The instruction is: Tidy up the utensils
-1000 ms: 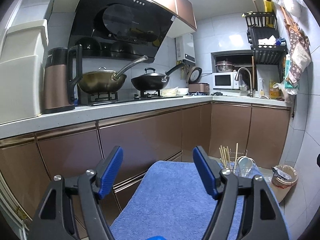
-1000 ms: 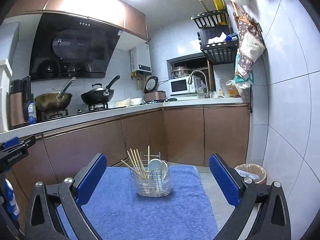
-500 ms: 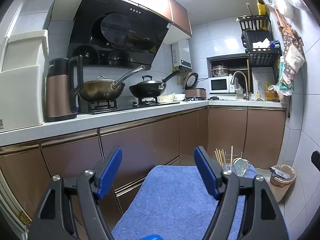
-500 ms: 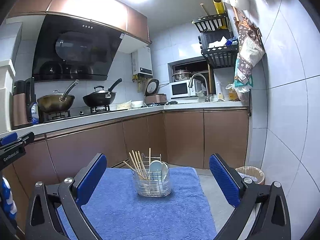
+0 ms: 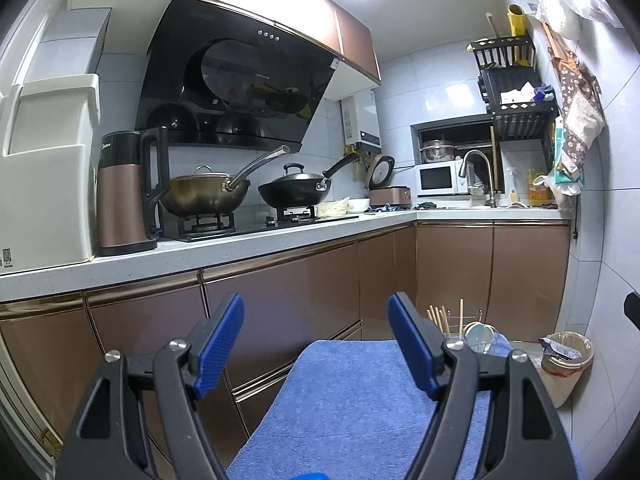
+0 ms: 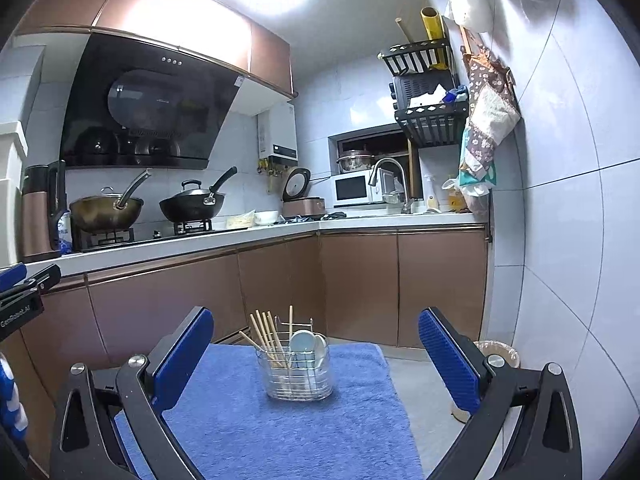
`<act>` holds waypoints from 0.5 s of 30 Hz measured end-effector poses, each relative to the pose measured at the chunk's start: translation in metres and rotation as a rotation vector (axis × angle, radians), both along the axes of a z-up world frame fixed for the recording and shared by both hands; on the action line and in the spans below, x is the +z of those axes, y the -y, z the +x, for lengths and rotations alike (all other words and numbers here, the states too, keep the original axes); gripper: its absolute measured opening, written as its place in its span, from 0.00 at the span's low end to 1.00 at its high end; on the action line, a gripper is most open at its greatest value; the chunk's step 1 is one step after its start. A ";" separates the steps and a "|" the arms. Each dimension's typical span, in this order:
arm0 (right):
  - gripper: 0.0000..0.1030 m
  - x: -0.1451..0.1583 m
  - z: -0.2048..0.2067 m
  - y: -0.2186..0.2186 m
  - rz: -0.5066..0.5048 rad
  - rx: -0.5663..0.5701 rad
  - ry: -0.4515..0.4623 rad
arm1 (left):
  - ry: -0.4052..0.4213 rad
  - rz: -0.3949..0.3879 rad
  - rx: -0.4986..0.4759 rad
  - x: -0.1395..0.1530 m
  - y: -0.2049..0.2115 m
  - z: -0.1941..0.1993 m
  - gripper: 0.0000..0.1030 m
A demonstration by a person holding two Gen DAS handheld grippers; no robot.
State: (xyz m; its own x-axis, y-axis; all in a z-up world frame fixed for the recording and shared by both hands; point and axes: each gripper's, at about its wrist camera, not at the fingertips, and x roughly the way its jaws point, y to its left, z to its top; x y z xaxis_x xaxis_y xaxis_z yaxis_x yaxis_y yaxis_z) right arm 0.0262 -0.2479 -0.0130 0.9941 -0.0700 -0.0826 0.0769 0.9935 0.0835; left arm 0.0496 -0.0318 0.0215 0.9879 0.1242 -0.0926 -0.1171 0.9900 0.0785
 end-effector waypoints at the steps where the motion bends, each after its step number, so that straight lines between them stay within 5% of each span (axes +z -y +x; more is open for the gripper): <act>1: 1.00 0.000 0.000 0.000 -0.001 -0.002 0.000 | 0.000 0.000 -0.003 0.000 0.000 0.000 0.71; 15: 1.00 0.001 -0.006 0.001 -0.014 -0.032 -0.004 | -0.009 -0.014 -0.024 0.000 0.000 -0.003 0.71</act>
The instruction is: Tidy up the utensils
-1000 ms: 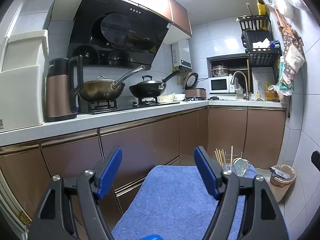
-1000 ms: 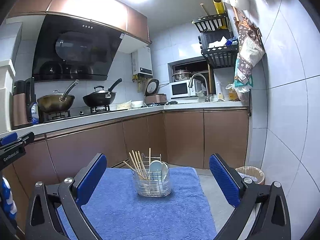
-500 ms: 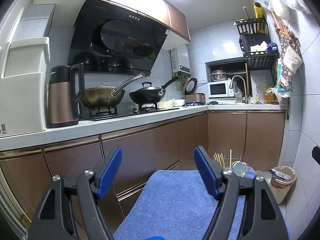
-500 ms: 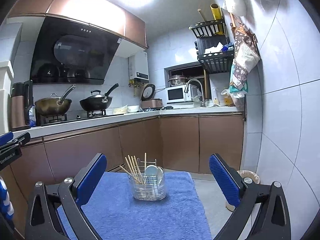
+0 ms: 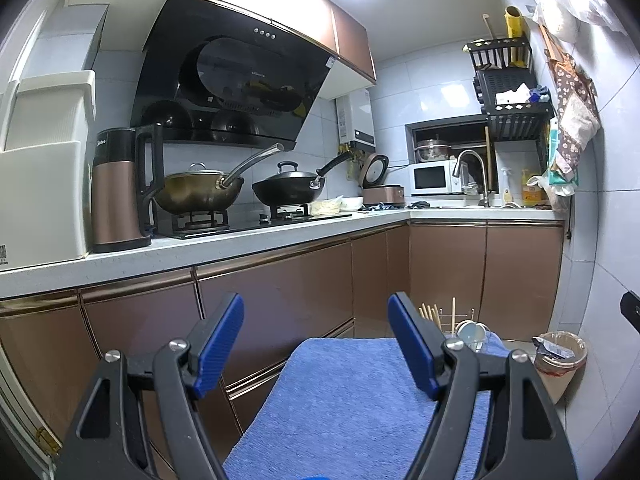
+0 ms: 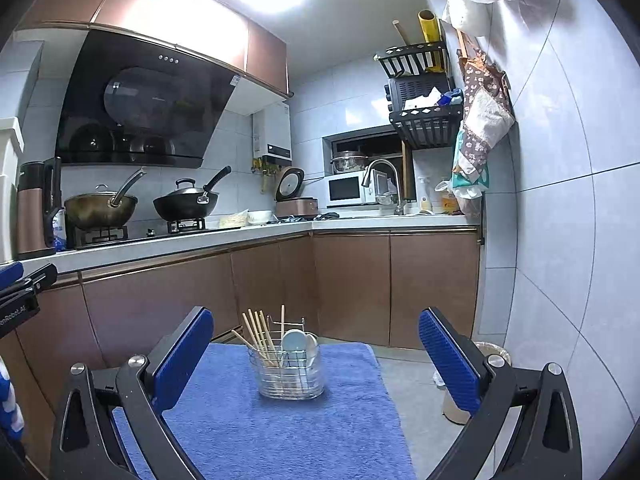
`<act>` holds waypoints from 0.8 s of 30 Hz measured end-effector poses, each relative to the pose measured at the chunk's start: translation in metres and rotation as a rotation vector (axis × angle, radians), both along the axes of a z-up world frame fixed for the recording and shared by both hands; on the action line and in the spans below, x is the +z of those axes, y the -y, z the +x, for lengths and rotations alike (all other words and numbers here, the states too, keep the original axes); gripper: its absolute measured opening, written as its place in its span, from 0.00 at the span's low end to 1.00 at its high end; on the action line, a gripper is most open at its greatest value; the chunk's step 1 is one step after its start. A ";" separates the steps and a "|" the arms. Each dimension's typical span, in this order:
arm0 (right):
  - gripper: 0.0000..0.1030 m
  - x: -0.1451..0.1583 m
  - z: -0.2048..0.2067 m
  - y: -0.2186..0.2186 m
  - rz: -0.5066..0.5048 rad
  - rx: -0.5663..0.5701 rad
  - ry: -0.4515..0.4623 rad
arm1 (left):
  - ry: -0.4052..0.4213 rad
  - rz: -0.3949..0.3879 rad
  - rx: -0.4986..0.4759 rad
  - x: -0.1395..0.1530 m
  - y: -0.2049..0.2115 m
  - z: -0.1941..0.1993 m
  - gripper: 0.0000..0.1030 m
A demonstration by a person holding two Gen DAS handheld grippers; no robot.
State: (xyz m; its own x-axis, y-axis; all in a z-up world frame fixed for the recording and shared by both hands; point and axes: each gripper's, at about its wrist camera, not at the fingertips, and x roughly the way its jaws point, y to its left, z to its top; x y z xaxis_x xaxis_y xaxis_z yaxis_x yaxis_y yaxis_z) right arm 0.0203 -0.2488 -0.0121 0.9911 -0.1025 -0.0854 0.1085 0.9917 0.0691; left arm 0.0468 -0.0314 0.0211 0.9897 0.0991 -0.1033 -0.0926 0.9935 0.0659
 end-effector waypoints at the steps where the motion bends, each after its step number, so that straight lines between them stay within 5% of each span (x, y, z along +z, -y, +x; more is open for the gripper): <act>1: 1.00 0.001 0.000 0.000 -0.003 -0.006 0.000 | 0.000 -0.002 0.001 0.000 -0.001 0.000 0.71; 24: 1.00 -0.005 0.005 0.001 -0.014 -0.045 -0.027 | -0.003 -0.030 0.022 -0.004 -0.008 0.003 0.71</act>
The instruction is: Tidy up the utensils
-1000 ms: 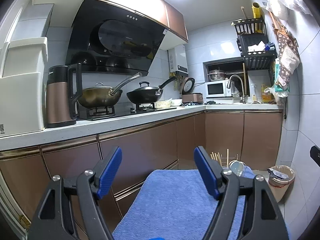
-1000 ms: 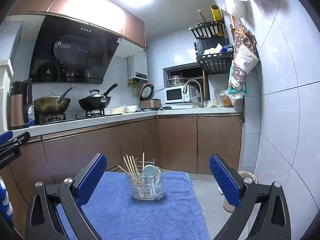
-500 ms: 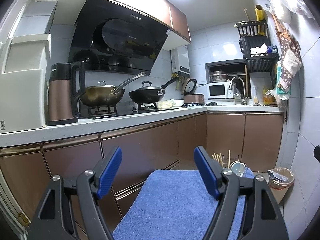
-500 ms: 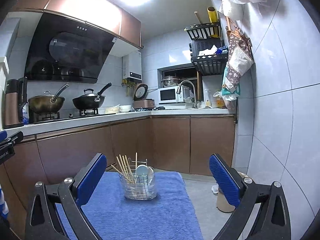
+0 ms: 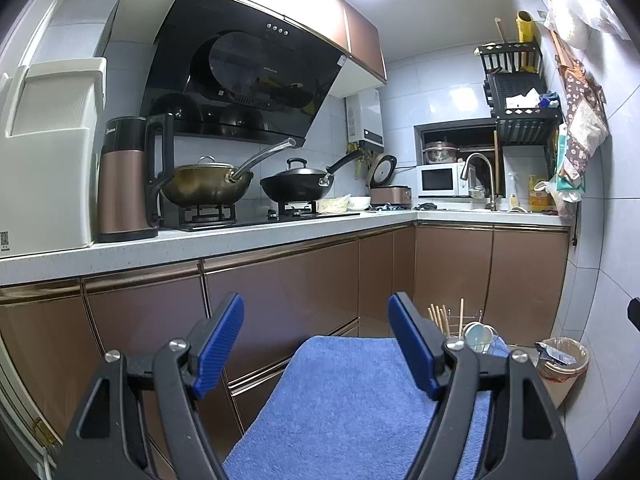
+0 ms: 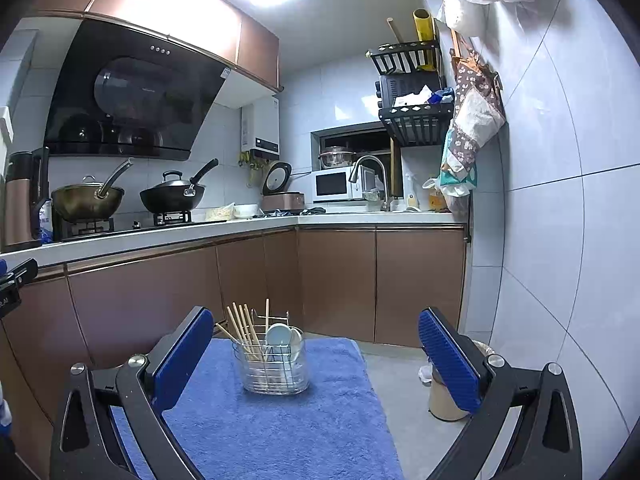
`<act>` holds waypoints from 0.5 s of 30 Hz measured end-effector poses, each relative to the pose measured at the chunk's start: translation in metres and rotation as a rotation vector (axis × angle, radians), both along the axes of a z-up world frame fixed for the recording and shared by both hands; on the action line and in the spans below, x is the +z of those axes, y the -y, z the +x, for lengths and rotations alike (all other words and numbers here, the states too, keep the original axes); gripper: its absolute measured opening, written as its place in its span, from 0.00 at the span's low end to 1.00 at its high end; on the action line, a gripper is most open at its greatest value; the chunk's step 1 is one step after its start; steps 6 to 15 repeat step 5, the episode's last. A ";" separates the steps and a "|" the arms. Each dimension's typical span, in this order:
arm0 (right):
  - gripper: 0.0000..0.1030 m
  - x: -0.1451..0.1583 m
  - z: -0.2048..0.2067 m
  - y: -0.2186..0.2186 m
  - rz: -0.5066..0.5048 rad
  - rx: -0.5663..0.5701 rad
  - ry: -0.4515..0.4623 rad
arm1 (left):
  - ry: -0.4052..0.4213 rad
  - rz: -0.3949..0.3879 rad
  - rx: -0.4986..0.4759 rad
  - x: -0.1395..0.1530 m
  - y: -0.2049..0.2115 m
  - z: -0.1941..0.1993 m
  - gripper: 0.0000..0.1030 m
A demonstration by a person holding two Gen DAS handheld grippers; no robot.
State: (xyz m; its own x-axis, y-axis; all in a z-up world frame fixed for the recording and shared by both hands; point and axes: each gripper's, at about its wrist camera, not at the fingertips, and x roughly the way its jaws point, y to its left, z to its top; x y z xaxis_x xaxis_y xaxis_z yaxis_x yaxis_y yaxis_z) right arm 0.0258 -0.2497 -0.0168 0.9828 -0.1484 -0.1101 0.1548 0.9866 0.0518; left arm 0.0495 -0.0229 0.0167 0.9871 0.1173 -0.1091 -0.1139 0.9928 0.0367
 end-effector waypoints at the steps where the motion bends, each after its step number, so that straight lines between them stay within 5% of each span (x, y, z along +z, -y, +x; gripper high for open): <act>1: 1.00 0.000 0.000 0.000 -0.001 0.000 -0.001 | -0.002 -0.002 0.001 0.000 0.000 0.000 0.71; 15: 1.00 -0.001 0.001 0.000 -0.002 -0.001 -0.002 | -0.007 -0.005 -0.002 -0.001 0.001 0.000 0.71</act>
